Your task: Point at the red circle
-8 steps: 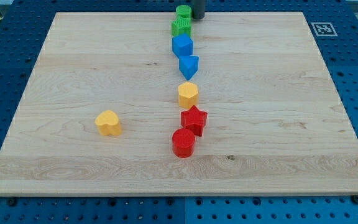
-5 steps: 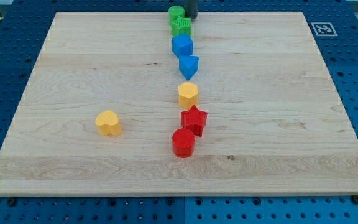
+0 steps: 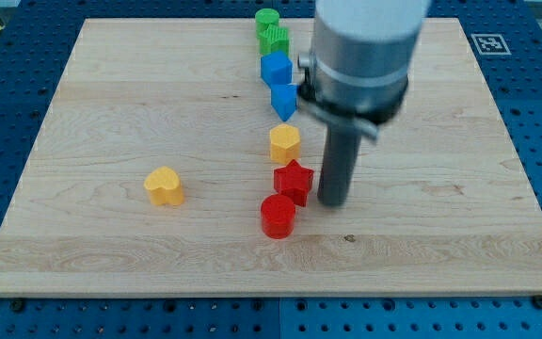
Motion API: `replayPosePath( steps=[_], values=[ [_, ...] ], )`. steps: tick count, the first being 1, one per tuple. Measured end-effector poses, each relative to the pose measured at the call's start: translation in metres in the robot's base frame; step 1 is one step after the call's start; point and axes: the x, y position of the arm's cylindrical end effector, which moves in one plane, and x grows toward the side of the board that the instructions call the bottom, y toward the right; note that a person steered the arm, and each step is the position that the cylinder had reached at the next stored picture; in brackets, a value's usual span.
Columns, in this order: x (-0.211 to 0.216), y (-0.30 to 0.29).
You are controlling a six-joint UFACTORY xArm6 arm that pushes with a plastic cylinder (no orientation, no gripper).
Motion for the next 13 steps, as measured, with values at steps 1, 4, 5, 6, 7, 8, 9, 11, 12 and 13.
replayPosePath(
  steps=[1, 4, 5, 6, 7, 8, 9, 11, 12, 13],
  values=[
    [0.048, 0.0],
    [0.048, -0.066],
    [0.043, -0.077],
    [0.036, -0.091],
    [0.036, -0.091],
    [0.036, -0.084],
    [0.036, -0.057],
    [0.034, -0.037],
    [0.034, -0.044],
    [0.034, -0.062]
  ],
)
